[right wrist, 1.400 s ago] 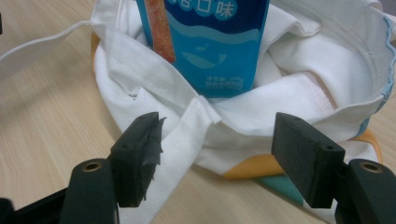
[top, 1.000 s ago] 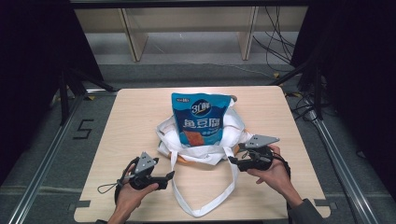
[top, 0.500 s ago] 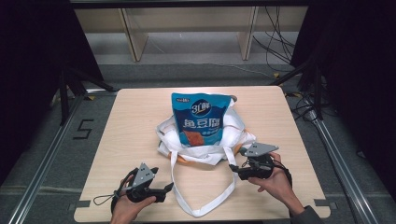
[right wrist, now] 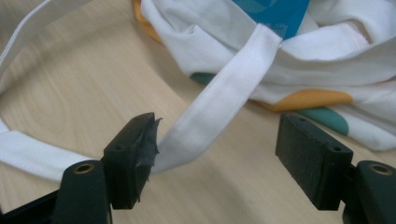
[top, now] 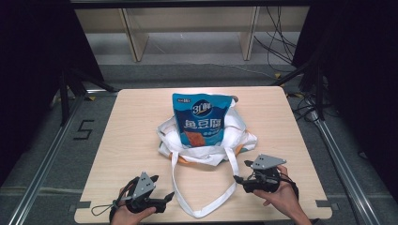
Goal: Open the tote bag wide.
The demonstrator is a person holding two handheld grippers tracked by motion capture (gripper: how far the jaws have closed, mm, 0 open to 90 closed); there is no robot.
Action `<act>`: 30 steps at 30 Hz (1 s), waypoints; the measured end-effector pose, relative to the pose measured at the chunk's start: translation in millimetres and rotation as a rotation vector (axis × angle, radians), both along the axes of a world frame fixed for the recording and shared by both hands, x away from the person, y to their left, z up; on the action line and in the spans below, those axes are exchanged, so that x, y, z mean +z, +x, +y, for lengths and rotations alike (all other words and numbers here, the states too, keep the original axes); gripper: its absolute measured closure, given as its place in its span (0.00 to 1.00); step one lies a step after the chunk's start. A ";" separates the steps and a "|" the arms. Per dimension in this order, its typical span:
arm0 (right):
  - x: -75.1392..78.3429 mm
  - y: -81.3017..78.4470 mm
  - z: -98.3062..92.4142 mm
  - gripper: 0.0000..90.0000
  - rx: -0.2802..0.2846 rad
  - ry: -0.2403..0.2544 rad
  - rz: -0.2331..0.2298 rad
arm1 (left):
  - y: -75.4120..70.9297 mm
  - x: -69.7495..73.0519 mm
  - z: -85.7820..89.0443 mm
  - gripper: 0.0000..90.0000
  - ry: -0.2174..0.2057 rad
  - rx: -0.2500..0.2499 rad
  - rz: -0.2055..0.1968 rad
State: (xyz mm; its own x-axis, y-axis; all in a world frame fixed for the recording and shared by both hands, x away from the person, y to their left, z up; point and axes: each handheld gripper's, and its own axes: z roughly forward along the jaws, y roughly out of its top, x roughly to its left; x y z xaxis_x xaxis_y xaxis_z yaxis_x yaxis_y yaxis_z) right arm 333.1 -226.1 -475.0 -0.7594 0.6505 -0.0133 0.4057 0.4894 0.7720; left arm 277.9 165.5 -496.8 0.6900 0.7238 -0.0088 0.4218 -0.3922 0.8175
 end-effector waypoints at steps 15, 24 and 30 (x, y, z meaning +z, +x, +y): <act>-17.9 -37.0 -14.7 0.33 0.021 -0.021 0.037 | -13.0 -3.6 -3.1 0.20 0.038 -0.037 -0.001; -21.5 -39.3 -13.6 0.33 0.047 -0.033 0.046 | -11.0 -5.1 -1.9 0.20 0.050 -0.030 0.004; -20.8 -40.1 -14.3 0.33 0.033 -0.031 0.053 | -11.8 -5.3 -1.9 0.20 0.037 -0.015 0.021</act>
State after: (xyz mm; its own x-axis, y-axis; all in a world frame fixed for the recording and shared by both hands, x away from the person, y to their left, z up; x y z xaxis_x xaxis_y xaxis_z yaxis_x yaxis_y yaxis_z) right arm 292.9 -240.4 -495.8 -0.7804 0.6252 0.0080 0.4292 0.5263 0.7340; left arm 266.1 163.5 -502.2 0.7010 0.7131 0.0035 0.4324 -0.4289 0.7932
